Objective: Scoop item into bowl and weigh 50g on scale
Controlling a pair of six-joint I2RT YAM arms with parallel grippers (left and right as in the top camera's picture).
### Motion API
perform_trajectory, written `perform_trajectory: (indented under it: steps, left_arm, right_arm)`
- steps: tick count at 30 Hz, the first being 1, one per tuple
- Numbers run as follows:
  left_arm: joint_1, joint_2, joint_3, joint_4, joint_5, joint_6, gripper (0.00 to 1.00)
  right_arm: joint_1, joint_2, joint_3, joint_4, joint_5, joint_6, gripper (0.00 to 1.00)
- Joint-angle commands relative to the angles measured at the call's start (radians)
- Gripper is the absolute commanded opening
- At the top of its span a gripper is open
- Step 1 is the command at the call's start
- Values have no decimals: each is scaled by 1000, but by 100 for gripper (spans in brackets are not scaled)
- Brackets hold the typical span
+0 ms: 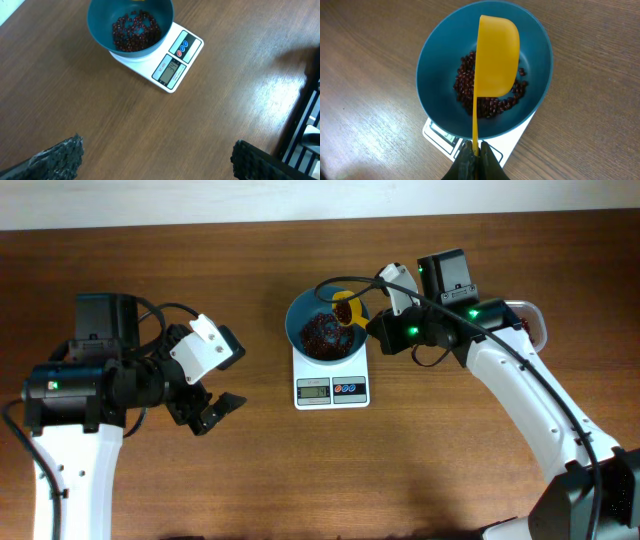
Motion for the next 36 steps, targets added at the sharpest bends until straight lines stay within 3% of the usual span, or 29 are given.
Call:
perform_trajectory:
  steps: [1,36]
  left_arm:
    - [5,-2,7,-1,18,12,99]
    - [5,-2,7,-1,18,12,99]
  right_arm:
    - [9,-26,28,6,-13,8,4]
    - [10,-26,28,26,-21,8,4]
